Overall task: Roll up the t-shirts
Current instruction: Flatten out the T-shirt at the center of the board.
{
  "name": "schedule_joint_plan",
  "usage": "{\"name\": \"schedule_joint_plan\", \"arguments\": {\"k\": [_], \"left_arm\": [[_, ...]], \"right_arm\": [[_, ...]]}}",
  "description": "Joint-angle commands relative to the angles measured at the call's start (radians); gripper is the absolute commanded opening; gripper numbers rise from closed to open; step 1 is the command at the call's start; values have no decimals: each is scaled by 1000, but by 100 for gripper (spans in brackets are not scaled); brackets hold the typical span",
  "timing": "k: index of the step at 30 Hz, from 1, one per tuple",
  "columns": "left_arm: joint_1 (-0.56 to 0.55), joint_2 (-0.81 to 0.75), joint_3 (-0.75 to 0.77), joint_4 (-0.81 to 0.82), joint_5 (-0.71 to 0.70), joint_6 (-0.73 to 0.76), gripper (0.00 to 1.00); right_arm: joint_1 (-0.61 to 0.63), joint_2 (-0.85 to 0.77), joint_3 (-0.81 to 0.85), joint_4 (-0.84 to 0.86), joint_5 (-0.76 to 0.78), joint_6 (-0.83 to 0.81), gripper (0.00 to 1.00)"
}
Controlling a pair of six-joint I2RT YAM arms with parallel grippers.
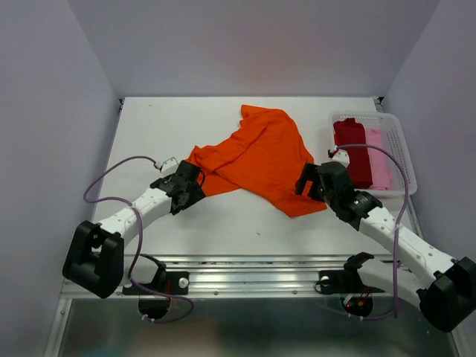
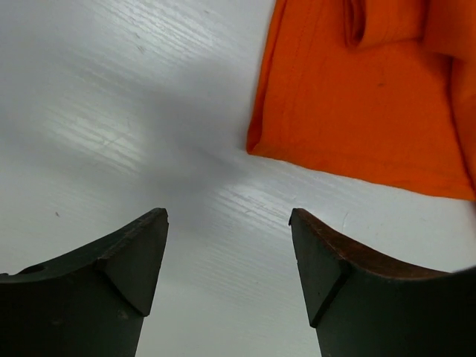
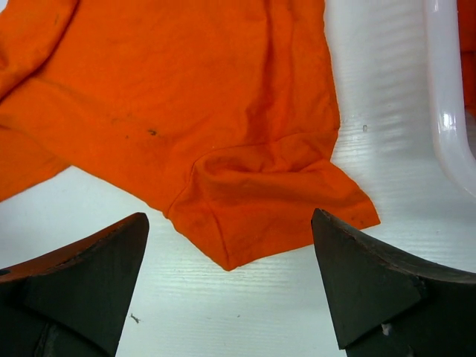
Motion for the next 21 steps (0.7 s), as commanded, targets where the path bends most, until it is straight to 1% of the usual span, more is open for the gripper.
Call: {"name": "schedule_joint_plan", "arguments": {"k": [1,4,8,11,15,18,21], "left_arm": [[3,8,-8,91,-34,-123,76],[12,66,-7,137,-36,-93,74],[15,74,-20,228,3,-59,73],[17,107,-11,239,-11,-71,68],[21,135,-30,269,-31,-83,57],[21,167,-36,262,-31,-103,56],[21,189,-54,286,-16,-117,57]], "right_arm": [[11,18,42,36,17,-21,96],[11,4,27,39,2,-6,95],[11,-33,-5,52,-9,-5,95],[11,-42,-11,48,-9,-2,95],[11,-41,-12,45,-15,5,95],[11,-39,-16,47,-15,13,95],[11,-19,-24,45,-6,31,95]]}}
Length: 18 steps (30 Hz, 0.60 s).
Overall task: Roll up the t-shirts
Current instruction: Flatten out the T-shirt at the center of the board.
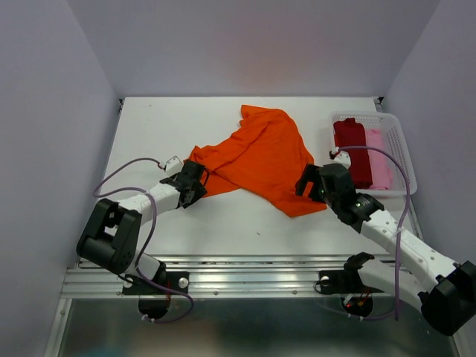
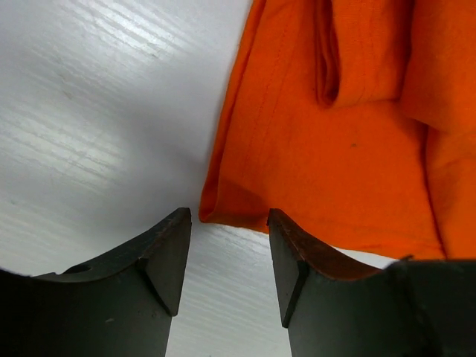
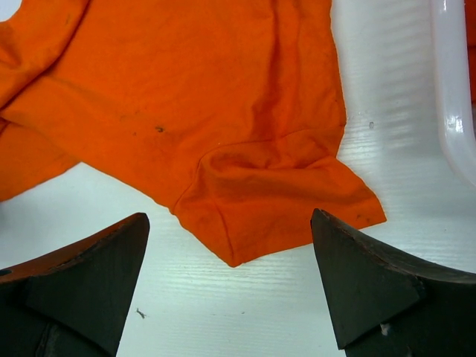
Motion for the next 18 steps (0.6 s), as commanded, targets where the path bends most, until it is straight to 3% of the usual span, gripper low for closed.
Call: {"name": "schedule_joint_plan", "arguments": {"k": [1,3,4,5,6,11,16,18], "left_arm": [[5,15,-30,36,-9,-30,57],[5,39,-27,50,-9,-26,52],[5,58,-18,52,-12,-23,44],[8,67,-10,50,-12,-15,14],[11,73,-1,43,-12,-9,0],[59,-44,34,-17,-55,49,0],[285,-247,10,21,37,170,0],[320,-267,25,10,37,210,0]], "right_arm": [[11,17,-14,37,9,27,95],[11,47,-19,37,5,50,96],[11,60,-22,37,-6,56,96],[11,73,-22,39,-9,64,96],[11,89,-22,39,-9,67,96],[-24,141,-28,37,-67,46,89],[-25,133,-48,37,-136,0,89],[-25,133,-54,35,-147,-34,89]]}}
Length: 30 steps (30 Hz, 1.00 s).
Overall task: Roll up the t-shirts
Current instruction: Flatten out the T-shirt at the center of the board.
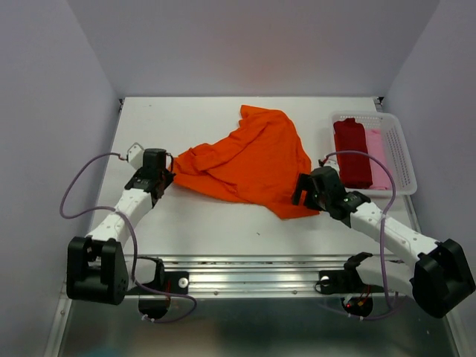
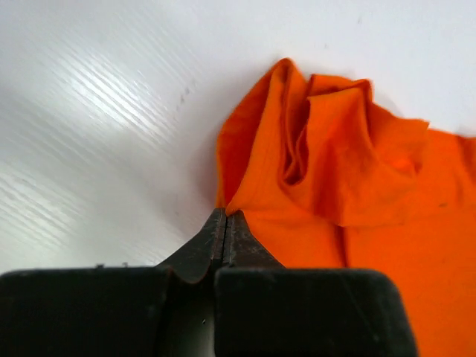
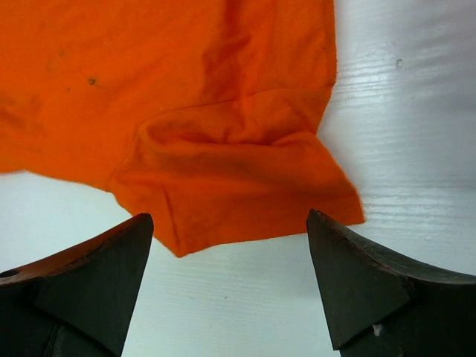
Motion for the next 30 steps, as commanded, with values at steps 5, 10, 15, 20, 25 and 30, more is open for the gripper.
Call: {"name": "schedule_joint_plan", "arguments": {"k": [5,10,15,20,25,30], "left_arm": [[103,-81,36,-26,56,106,0],[115,-82,53,-37,45,110,0],[121,-72,67,-48,39,118,0],[159,-82,62,-51,45,123,0],[187,-90,65,-46,72,127,0],[190,-90,59,-46,64,126,0]], "right_arm": [[-5,12,-16,26,-112,-84,88],[-5,61,-23,40,-161,-71,86],[-5,64,-62,44,-122,-12,85],[-5,75,-84,58,-67,26,81],[-5,78,-119,99,-126,38,73],[-5,47,-145,119,-140,60,66]]}}
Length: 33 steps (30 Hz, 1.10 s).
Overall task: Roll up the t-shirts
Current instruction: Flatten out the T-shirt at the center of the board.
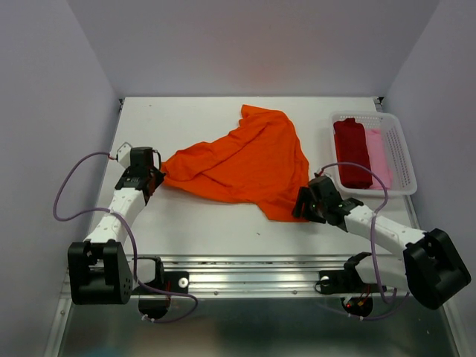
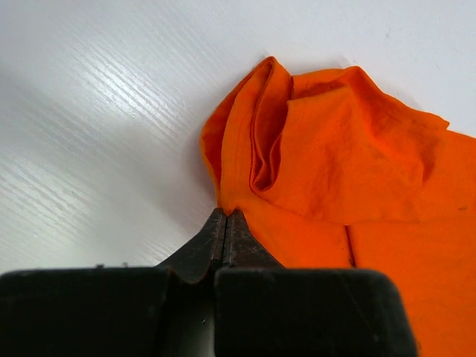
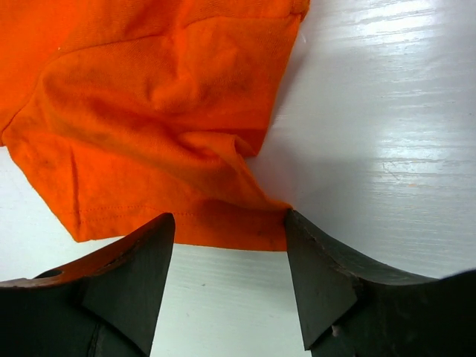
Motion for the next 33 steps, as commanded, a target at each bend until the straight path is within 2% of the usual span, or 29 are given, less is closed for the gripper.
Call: {"name": "schedule_joint_plan", "arguments": {"k": [1,5,9,15,19,22,26,27,29,30,31,33], "left_arm": [[5,-26,31,3,-9,16,0],[10,-26,26,3,-13,14,0],[11,-25,31,5,-12,16,0],[11,-19,32,8,-6,18,0],[11,-20,29,8,-6,19,0],[11,-23,31,6,-4,19,0],[11,-25,29,3,2,19,0],[11,-25,28,5,4,19,0],[11,-25,28,5,11,19,0],[11,-25,28,6,17,21,0],[11,-25,28,11,24,25,0],[11,-19,40,3,50,37,0]], "right_arm": [[-4,-41,-25,44,-20,34,66],[-4,-72,-29,18,37,58,72],[-4,-144,-32,-10,86,91,83],[-4,-132,-29,-22,101,100,83],[-4,-80,-52,21,77,106,79],[-4,-35,-71,73,57,106,68],[-4,-2,-84,119,40,89,47],[-4,4,-81,124,37,80,33],[-4,9,-69,128,37,74,19],[-4,-2,-62,128,40,65,8],[-4,-11,-43,121,44,63,2],[-4,-50,-3,96,63,33,1]]}}
